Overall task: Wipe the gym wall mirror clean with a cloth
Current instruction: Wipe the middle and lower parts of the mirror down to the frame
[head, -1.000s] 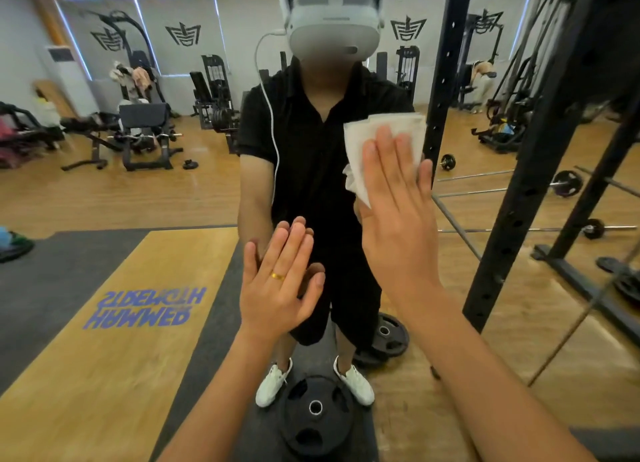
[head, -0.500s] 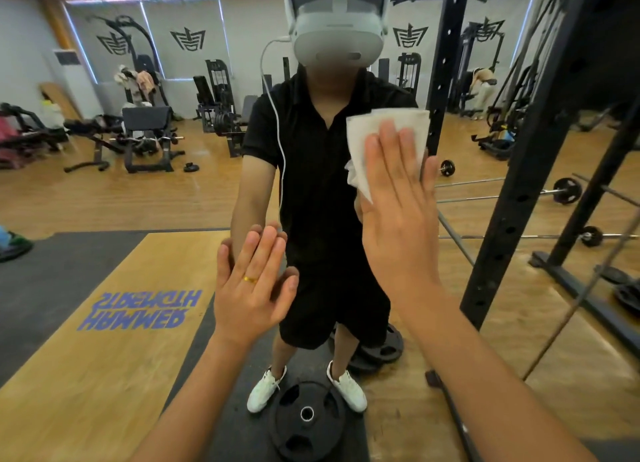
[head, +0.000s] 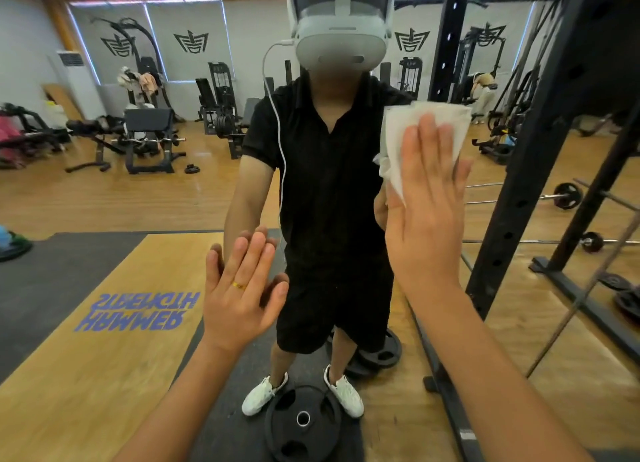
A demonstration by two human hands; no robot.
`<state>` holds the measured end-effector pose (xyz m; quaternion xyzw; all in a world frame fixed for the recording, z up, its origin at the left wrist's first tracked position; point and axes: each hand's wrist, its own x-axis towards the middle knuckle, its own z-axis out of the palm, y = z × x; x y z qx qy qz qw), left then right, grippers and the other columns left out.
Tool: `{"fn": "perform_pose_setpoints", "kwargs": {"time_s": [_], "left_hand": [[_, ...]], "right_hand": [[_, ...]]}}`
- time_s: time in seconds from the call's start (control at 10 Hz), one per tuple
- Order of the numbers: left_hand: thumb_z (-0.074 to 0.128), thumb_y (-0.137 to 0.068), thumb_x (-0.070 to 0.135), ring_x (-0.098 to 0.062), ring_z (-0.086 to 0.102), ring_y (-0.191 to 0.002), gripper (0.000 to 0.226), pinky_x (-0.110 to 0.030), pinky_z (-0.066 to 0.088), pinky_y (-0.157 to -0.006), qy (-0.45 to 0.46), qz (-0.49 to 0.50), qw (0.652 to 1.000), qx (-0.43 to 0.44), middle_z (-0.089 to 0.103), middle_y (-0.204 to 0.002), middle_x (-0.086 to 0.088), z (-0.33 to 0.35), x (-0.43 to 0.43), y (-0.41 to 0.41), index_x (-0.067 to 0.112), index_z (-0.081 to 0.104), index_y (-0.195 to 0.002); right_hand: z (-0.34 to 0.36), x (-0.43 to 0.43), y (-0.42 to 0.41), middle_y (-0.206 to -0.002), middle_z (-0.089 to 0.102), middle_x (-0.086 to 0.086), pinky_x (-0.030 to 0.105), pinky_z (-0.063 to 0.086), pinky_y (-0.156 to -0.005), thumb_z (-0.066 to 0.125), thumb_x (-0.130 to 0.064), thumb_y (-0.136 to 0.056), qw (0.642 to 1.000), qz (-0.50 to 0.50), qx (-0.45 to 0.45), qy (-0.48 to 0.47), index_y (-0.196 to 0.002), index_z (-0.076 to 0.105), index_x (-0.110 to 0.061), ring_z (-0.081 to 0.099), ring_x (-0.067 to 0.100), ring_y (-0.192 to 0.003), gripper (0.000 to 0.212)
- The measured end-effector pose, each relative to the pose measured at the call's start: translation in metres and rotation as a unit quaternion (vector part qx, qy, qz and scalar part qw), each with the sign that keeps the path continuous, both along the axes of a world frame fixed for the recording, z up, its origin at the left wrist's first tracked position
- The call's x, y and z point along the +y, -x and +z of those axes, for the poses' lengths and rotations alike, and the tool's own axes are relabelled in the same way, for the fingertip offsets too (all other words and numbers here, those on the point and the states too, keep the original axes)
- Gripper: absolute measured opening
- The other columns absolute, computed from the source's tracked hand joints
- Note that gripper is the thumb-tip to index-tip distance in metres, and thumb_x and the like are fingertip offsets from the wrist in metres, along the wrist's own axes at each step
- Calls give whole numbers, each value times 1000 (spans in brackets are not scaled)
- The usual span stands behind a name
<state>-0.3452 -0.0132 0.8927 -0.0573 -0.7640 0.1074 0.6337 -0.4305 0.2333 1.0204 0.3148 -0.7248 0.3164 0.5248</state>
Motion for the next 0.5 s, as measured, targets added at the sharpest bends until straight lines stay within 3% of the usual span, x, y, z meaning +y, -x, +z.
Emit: {"fn": "perform_pose_setpoints", "kwargs": {"time_s": [0.1,0.2,0.3,0.4,0.5], "left_hand": [[52,-103,35,-22,18,-158,68,-49,8,-129,2,-1,1000,-3,21,-171,-3,0,1,0,13,29,-163],[51,-102,35,-22,18,-158,68,-49,9,-129,9,2,1000,2,21,-171,-3,1,1,2,12,29,-163],[51,-102,35,-22,18,-158,68,-50,9,-129,12,5,1000,-1,21,-171,-3,1,-2,1,12,29,-162],[51,-102,35,-22,17,-159,68,-50,9,-129,9,5,1000,0,21,-171,-3,0,-1,2,12,29,-162],[51,-102,35,-22,17,-159,68,-50,9,-129,8,3,1000,-2,20,-172,-3,0,0,1,12,29,-162]], "right_hand": [[-48,-3,-11,-168,12,5,46,3,-130,44,-5,-102,999,4,-34,16,-161,13,-9,1,21,-159,67],[-84,8,-13,-167,18,8,46,5,-130,43,-4,-101,999,-15,-23,-34,-162,10,-10,4,21,-159,69],[-50,16,-4,-165,22,11,46,2,-129,39,-7,-101,1000,-4,-15,-22,-160,18,-6,10,24,-157,62],[-3,16,5,-166,24,18,43,-4,-128,45,-2,-101,1000,-4,-4,19,-159,23,0,14,34,-156,61],[5,19,8,-167,21,16,42,-5,-128,50,3,-101,1000,-4,1,26,-159,22,1,10,33,-156,64]]}}
